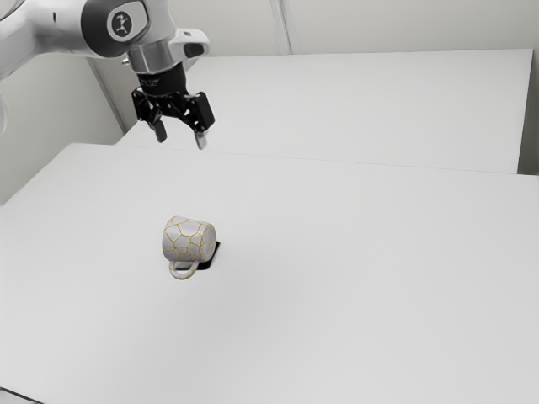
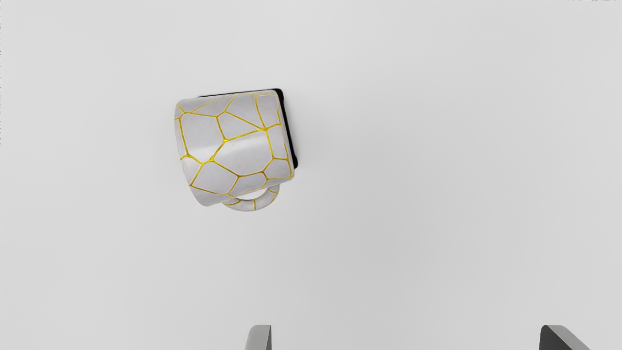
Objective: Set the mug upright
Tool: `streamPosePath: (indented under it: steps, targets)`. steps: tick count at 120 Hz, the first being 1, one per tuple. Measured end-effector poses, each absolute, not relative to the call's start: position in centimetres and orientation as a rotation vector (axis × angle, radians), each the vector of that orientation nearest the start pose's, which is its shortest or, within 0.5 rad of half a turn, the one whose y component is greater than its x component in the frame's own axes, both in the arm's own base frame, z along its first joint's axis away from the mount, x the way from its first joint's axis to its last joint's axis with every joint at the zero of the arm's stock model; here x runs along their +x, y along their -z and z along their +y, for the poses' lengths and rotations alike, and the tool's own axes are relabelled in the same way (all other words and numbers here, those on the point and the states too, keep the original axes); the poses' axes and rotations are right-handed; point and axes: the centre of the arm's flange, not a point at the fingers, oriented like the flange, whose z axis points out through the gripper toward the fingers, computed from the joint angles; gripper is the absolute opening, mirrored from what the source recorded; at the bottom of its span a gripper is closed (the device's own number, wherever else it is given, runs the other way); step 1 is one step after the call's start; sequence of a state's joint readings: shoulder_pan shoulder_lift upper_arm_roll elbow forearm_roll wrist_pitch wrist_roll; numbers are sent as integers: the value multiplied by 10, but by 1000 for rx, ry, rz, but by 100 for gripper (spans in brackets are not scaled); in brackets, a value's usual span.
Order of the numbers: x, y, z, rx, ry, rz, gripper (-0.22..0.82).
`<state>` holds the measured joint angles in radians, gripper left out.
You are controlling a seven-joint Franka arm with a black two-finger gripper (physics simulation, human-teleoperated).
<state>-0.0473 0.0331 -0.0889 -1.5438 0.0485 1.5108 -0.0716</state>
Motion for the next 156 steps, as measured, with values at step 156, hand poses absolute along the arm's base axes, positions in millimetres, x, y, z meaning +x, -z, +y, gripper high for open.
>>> streamPosePath:
  steps: [156]
  targets:
    - [593, -468, 114, -3288, -377, -217, 60]
